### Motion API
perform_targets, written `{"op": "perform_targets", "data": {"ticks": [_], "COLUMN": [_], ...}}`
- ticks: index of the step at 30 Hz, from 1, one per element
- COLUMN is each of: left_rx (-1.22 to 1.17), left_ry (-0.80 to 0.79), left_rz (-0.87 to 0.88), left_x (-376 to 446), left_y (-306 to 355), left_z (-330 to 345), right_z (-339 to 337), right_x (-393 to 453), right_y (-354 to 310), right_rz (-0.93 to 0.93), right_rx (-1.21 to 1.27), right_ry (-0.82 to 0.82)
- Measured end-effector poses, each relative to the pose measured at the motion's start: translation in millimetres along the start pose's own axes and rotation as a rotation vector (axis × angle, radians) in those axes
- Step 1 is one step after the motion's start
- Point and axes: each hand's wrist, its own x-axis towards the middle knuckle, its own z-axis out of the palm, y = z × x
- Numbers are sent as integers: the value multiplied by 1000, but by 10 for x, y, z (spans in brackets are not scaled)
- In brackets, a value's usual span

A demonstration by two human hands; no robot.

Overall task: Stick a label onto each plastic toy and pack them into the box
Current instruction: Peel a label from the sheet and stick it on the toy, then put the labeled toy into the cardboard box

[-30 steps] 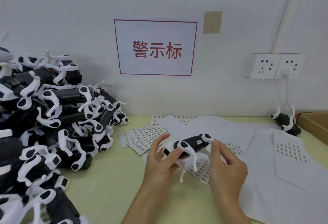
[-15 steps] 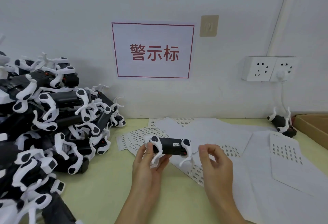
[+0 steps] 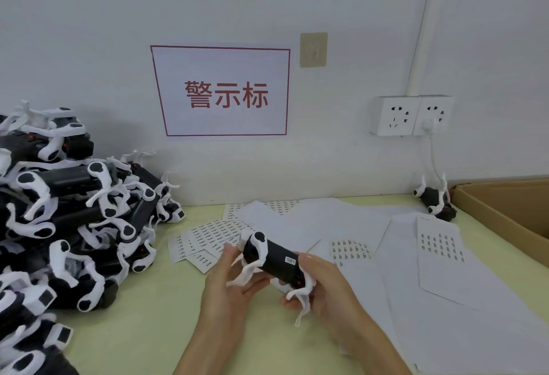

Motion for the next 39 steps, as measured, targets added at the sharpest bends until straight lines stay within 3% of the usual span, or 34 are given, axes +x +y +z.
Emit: {"op": "perform_targets", "data": {"ticks": [3,6,13,16,22,25,27,33,39], "left_rx": [-102,-29,733,1021,1252,1479,1581,1722,1809], "left_ry": [65,94,25,-156,-649,-848,-797,-662,-586], "left_rz": [-14,63,572,760,968,700,519,502,384], "left_x": [-6,-8,-178,-368,-635,-635,-653,-895,-815], "left_y": [-13,19,-16,-158,-587,-974,-1213,-2008,-2421], "left_z": [-15,-40,136,449,1173,1627,2035,2984,3246], "right_z": [-7,-22,-608,-1107,-1699,-1960,-2128,-2728,-3727], "right_x": [-69,-195,-738,-1056,-1398,-1514,-1568,-1716,-1705], "right_y": [-67,-163,-408,-438,-548,-629,-668,-879,-1422], "right_rz": [77,76,116,57,-25,-61,-86,-231,-359], "right_rx": [156,253,431,486,503,543,575,652,579], "right_ry": [18,-2,165,295,479,515,522,544,588]}}
